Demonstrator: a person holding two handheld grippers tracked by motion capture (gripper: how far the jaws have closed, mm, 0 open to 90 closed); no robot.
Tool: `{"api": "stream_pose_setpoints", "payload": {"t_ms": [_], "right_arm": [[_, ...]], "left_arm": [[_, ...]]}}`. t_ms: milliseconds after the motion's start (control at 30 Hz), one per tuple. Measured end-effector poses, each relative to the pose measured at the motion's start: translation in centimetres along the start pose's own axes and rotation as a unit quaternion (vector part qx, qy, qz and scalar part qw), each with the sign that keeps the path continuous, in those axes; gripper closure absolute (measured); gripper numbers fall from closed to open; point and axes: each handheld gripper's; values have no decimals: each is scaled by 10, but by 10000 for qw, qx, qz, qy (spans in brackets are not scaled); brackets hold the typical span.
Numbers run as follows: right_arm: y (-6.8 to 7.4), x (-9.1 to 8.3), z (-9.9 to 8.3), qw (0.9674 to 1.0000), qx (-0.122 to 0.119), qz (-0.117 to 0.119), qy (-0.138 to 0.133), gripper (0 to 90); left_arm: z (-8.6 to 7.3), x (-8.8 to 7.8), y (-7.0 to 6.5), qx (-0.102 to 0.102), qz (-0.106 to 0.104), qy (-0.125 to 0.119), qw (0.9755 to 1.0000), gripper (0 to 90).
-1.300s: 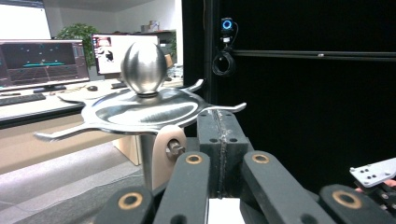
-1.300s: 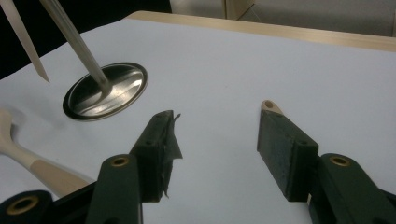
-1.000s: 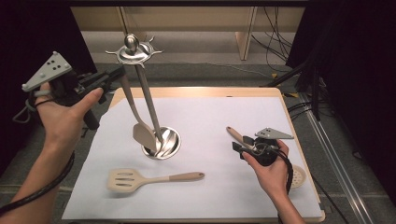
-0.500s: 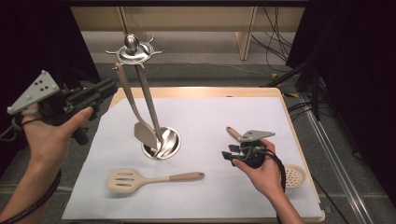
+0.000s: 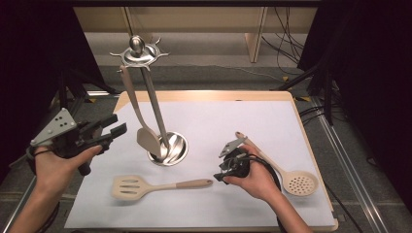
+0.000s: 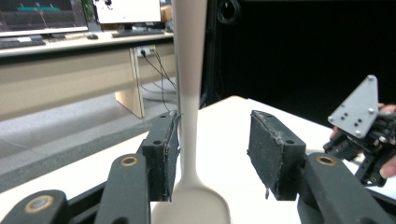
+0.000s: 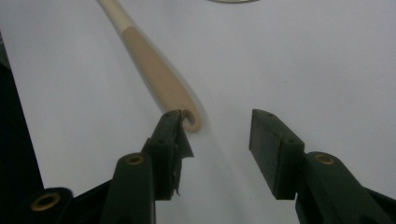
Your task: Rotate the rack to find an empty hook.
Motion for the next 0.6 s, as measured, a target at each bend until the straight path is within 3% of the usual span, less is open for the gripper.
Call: {"api": "stream_pose_setpoints", "payload": {"t_ms": [33,133,267,433,467,600], "right_arm": [[2,6,4,9998,-85,131,127,525],[4,11,6,9994,-127,228,225,510],[5,23,13,9969,-400,542,403,477],[7,33,19,9963,-372,559,531,463],[6,35,20,9958,-505,544,528,461],[7,42,24,9935,-668,661,641,452]], "left_arm": [[-3,0,-1,-4,-16,32,10000,514],[-9,3,-2,-10,-70,135,9999,510],[-14,8,-3,-76,-136,199,9997,504],[-17,11,-4,-57,-169,308,9994,501],[-18,12,-4,-42,-178,327,9993,500],[-21,14,-4,-72,-205,386,9990,496]]}}
Point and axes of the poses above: each handheld gripper's, and its own axes: x roughly forward along the jaws, z roughly out of its top, y roughly to its left, and after that the axes turned 8 degrees about -x, right-handed
